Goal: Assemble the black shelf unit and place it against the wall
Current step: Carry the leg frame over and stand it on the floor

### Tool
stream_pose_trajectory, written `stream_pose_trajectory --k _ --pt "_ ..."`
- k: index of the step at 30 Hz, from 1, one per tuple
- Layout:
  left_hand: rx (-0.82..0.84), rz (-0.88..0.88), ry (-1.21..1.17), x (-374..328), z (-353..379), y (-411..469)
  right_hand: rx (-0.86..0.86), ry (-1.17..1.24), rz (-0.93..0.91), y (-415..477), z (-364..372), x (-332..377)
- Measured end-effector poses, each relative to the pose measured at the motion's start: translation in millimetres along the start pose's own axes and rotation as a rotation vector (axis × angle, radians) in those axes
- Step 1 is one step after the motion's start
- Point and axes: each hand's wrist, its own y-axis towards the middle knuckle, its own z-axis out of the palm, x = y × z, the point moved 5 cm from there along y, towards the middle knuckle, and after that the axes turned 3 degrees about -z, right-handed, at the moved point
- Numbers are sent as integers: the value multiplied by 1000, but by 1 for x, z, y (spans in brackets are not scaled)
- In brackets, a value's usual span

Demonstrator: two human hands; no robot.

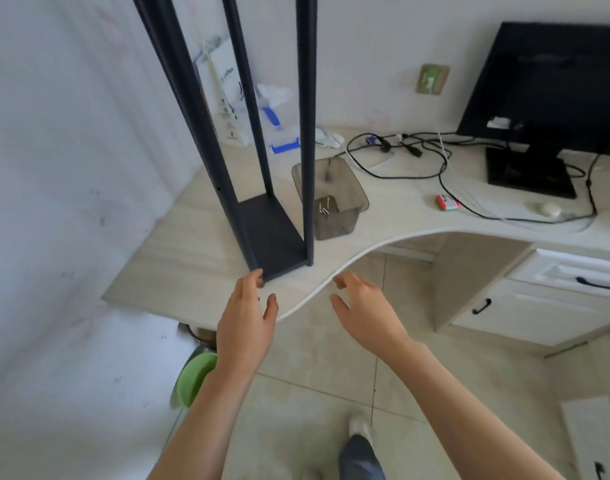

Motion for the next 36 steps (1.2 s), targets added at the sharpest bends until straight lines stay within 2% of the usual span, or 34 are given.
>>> stream_pose_trajectory --k 5,10,14,18,24,28,36 --pt "-160 -63 -45 -14 -20 55 -34 36 -54 67 -19 15" --pt "-390 -166 -155 -37 -50 96 -160 135 -116 129 -56 36" --pt "-507 -192 -262 -60 -72 121 -220 246 -164 168 -86 56" --pt "-556 -184 -441 -77 -86 137 -205 307 -242 189 -104 77" --pt "-601 -128 -701 -90 -90 148 -137 550 -321 204 -108 95" --pt "-668 -157 -745 -85 -85 150 -159 688 -321 212 -103 96" --pt "-726 -270 -730 -80 -80 155 -151 713 -353 214 -101 102"
